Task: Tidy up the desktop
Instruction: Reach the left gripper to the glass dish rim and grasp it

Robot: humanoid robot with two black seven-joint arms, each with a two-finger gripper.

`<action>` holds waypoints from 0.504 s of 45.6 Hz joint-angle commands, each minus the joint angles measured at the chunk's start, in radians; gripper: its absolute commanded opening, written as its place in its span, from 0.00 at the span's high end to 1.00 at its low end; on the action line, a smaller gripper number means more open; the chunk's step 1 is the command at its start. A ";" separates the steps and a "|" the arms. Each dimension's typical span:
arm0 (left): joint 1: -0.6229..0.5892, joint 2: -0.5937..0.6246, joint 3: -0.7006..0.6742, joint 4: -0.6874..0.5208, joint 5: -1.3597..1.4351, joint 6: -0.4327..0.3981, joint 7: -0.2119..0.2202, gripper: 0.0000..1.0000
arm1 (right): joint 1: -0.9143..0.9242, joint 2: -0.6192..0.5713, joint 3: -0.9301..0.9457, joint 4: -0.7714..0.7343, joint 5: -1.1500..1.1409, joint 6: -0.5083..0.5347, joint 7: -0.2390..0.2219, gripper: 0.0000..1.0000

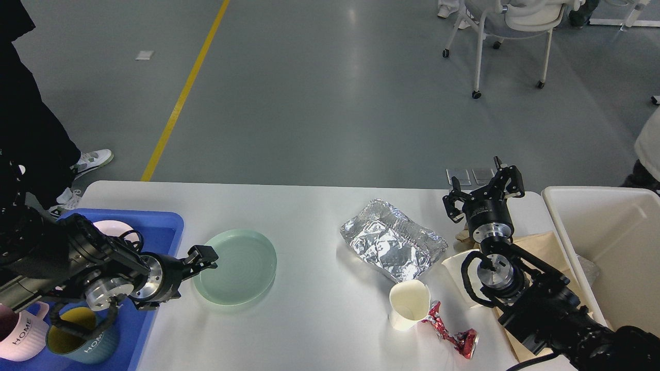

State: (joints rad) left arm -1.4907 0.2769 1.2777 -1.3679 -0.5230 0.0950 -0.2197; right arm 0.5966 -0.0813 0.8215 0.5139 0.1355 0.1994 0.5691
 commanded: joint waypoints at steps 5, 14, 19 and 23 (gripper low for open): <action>0.098 -0.005 -0.095 0.041 -0.028 0.069 0.032 0.03 | 0.000 0.000 0.001 0.000 -0.001 0.000 0.000 0.00; 0.132 -0.005 -0.107 0.059 -0.026 0.069 0.052 0.04 | 0.000 0.000 0.001 0.000 -0.001 0.000 0.000 0.00; 0.159 -0.007 -0.109 0.110 -0.025 0.069 0.051 0.08 | 0.000 0.000 -0.001 0.000 -0.001 0.000 0.000 0.00; 0.202 -0.005 -0.109 0.184 -0.025 0.061 0.051 0.15 | 0.000 0.000 0.001 0.000 0.001 0.000 0.000 0.00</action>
State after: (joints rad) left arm -1.3281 0.2705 1.1693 -1.2512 -0.5481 0.1641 -0.1685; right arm 0.5968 -0.0813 0.8210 0.5139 0.1349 0.1994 0.5691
